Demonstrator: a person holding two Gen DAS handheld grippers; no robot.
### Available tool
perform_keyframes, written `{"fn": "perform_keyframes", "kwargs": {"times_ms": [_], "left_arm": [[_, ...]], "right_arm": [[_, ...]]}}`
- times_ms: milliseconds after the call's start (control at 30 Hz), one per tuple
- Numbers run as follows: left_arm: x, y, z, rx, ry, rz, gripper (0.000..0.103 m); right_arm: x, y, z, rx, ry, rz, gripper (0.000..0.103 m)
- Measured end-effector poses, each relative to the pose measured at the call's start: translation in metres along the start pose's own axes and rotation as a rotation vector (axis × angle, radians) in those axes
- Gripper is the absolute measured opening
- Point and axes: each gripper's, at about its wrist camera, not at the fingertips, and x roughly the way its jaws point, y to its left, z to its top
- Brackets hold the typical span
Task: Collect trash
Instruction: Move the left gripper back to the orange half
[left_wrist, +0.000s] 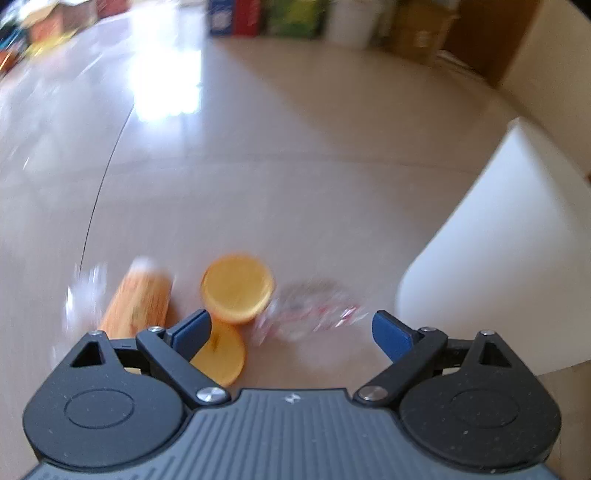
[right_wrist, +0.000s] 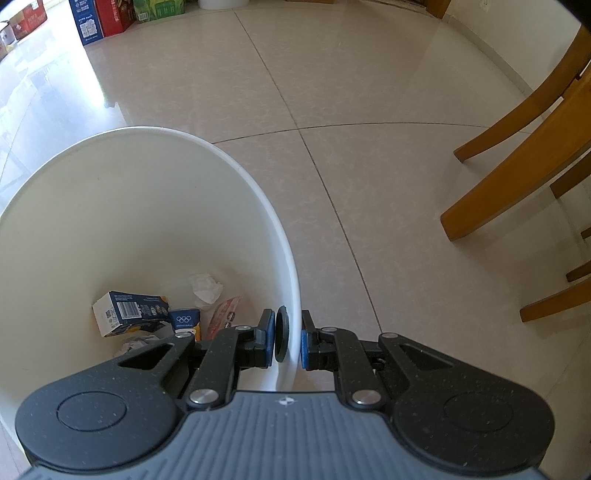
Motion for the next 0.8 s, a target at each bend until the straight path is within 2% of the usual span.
{"fn": "perform_keyframes", "kwargs": {"times_ms": [200,433,633,800], "left_arm": [[0.040,0.020,-0.049,-0.085,0.040,0.092,0.094],[0.071,0.033,-0.079,-0.153,0.036,0.143,0.094],[0.091,0.049,-0.084,-0.262,0.063,0.153,0.094],[0.097,0.057,-0.079,-0.282,0.065,0.166,0.095]], "right_arm": [[-0.001,0.000,0.000,-0.006,-0.003,-0.003,0.016],[-0.001,-0.001,0.001,0.003,-0.001,-0.005,0.016],[-0.001,-0.001,0.001,0.005,0.000,-0.005,0.016],[-0.001,0.000,0.001,0.003,-0.001,-0.006,0.016]]}}
